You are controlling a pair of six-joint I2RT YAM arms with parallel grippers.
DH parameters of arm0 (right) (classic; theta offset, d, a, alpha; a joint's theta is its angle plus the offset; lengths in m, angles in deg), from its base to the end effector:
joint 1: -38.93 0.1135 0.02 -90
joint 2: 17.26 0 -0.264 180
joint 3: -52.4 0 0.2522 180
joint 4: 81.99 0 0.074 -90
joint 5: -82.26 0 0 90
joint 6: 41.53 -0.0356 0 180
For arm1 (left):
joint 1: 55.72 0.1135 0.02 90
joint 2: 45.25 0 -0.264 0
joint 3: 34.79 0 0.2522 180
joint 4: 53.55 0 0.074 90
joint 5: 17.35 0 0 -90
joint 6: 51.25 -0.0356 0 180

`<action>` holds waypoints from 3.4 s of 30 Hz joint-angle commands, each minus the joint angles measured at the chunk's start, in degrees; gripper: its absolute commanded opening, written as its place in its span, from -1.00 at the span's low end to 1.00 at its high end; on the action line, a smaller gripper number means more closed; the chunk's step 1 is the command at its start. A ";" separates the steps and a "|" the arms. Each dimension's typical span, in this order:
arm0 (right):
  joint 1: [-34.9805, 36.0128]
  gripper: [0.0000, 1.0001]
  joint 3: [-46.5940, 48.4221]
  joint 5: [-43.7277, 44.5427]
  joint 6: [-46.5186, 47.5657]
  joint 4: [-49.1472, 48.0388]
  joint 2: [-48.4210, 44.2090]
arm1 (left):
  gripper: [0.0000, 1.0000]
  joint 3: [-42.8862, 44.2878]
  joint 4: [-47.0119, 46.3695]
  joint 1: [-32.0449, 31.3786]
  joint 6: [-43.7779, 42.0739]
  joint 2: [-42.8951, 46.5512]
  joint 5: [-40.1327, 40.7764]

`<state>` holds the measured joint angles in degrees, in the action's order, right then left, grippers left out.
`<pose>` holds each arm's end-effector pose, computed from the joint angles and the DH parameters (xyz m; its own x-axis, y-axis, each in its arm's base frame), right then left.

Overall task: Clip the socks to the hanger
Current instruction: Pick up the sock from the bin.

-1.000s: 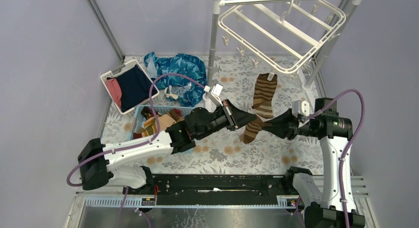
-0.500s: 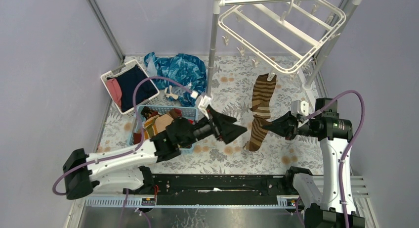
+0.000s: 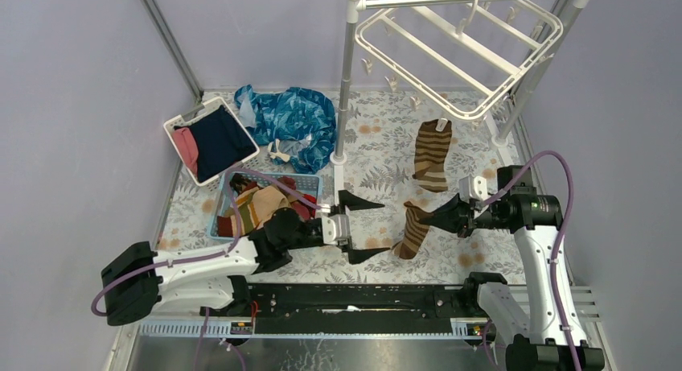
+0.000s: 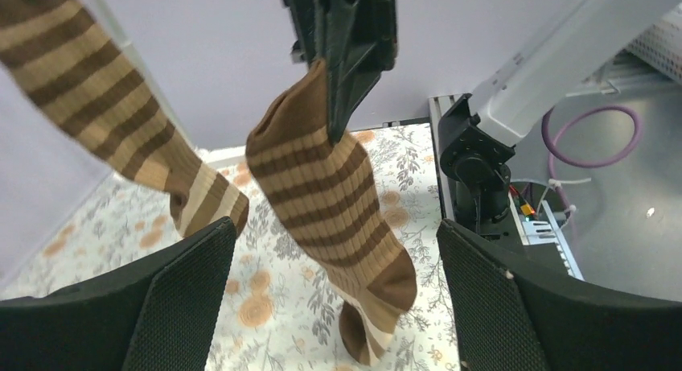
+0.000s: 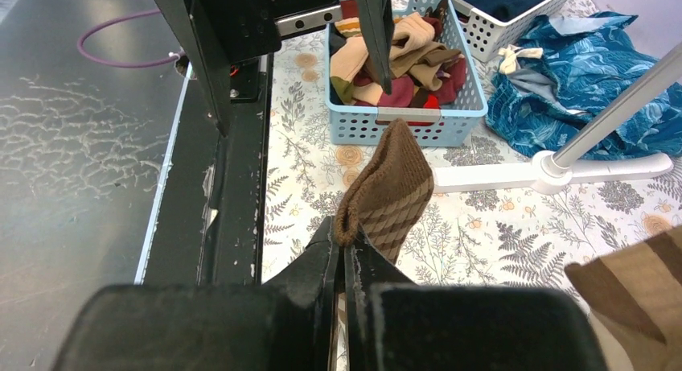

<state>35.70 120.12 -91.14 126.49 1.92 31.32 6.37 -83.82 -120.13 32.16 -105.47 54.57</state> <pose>0.1187 0.0287 0.3235 0.2197 -0.1250 -0.9675 -0.9699 0.0786 -0.2304 0.0907 -0.2150 0.2812 0.1969 -0.1586 -0.9675 0.9727 0.1553 0.1725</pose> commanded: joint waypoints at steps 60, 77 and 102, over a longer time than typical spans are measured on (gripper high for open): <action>4.39 -0.38 -0.02 3.18 3.67 2.11 3.70 | -1.00 9.24 -31.76 12.10 25.12 -27.54 -16.62; -19.75 0.50 20.40 14.24 -29.80 -12.33 6.23 | -1.00 12.04 8.45 6.66 19.41 -7.42 1.53; -24.20 0.74 15.54 24.08 -54.38 -25.48 -0.76 | -1.00 9.46 4.80 6.57 24.73 -3.59 -0.46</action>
<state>11.79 135.57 -69.85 76.11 -23.45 33.18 16.64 -76.10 -113.44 54.23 -108.51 54.46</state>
